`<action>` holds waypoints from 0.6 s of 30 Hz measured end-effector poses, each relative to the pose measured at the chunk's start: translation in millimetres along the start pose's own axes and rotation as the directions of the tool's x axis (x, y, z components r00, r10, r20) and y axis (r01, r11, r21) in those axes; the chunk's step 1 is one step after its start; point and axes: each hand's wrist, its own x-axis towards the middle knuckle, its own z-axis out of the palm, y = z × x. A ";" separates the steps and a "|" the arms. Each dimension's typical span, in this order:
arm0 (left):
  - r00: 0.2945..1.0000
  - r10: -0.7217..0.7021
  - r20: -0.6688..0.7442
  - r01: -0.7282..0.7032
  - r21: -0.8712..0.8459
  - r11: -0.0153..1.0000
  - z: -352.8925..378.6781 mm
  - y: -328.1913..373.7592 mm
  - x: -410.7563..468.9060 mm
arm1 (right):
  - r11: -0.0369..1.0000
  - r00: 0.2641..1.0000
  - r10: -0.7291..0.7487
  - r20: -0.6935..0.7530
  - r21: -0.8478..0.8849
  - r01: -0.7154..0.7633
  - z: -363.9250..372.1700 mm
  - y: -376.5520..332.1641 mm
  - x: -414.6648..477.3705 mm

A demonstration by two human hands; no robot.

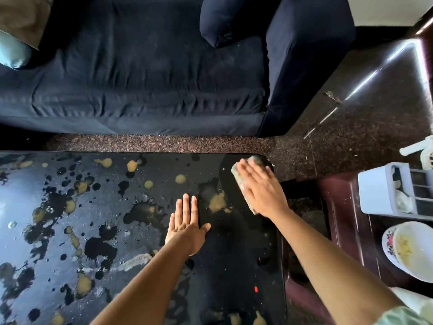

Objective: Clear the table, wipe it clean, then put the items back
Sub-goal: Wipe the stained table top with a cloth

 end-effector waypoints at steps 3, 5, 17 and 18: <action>1.000 -0.006 0.013 0.006 0.000 1.000 -0.2 0.8 0.6 | 0.941 0.943 0.332 -0.030 0.078 -0.328 -4.3 -25.4 31.2; 1.000 -0.015 0.020 0.015 0.000 1.000 -0.2 0.5 1.0 | 0.947 0.947 0.316 -0.063 0.080 -0.310 -0.4 -37.5 21.3; 1.000 -0.011 0.028 0.011 0.012 1.000 -1.0 -0.1 0.0 | 0.860 0.856 0.506 -0.105 0.140 -0.491 11.3 -58.3 -38.1; 1.000 -0.013 0.026 0.013 0.013 1.000 -0.6 0.1 -0.3 | 0.853 0.848 0.517 -0.116 0.156 -0.499 15.1 -70.8 -46.5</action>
